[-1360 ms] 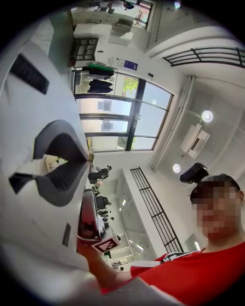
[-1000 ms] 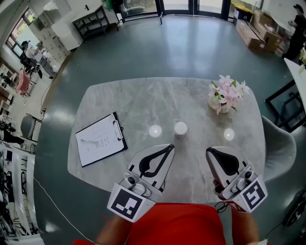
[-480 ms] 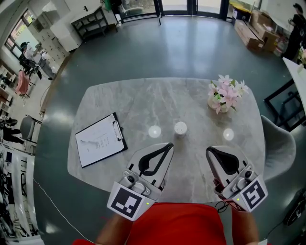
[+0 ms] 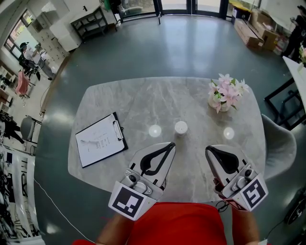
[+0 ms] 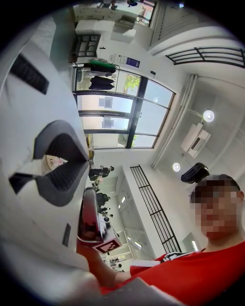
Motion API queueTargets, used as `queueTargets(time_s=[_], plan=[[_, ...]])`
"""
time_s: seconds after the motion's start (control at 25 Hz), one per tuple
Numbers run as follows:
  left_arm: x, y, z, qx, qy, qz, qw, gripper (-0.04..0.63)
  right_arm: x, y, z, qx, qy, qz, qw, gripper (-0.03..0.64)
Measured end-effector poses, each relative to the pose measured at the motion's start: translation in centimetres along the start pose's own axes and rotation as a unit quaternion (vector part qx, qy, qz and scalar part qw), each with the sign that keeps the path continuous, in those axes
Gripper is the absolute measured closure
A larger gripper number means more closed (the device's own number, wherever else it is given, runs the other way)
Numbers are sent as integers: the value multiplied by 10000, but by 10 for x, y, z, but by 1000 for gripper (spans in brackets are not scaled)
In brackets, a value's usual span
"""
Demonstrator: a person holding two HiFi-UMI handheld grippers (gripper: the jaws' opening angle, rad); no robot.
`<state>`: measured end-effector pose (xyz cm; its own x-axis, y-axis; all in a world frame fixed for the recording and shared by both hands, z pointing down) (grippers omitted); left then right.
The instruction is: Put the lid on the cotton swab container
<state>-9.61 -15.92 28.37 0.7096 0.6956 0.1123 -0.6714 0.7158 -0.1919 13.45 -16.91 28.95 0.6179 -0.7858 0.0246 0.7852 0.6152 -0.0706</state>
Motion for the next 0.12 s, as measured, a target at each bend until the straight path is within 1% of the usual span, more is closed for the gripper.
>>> queueTargets(time_s=[0.12], plan=[[0, -1, 0, 3, 7, -4, 10000, 580, 1, -1, 0, -20, -5, -9, 10000, 600]])
Point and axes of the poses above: the fingertips, and each gripper's own axes: y backward along the fingers, x to its right, z out of its underside, the point moved 10 cm from there along y, backward along the fingers, and after that the axes turned 11 degrees about -x, right-handed, at the moved point
